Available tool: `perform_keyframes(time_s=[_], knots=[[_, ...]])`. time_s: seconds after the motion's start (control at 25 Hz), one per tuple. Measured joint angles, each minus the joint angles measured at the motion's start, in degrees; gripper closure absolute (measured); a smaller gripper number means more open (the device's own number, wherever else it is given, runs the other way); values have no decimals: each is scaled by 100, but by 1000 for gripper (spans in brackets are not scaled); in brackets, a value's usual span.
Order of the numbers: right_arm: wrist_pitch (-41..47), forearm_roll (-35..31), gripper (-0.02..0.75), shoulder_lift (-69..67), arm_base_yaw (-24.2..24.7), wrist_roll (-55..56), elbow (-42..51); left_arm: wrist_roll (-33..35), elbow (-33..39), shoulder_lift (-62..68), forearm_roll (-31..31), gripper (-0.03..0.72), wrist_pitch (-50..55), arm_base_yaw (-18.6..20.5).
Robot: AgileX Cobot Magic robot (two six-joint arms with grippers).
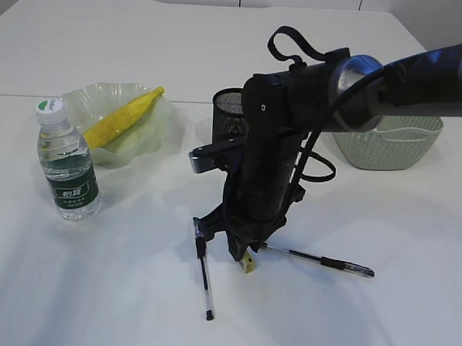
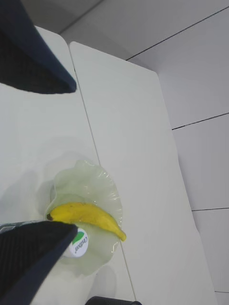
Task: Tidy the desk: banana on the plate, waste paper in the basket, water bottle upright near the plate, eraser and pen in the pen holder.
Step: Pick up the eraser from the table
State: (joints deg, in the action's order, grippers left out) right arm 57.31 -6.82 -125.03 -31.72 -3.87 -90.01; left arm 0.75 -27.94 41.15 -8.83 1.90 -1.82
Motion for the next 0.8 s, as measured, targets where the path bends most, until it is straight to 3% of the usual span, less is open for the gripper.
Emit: perform_keyframes(time_s=[0.8], knots=[[-186,87,497,-73,0,0,-34,0,0,0,0,97,0,0]])
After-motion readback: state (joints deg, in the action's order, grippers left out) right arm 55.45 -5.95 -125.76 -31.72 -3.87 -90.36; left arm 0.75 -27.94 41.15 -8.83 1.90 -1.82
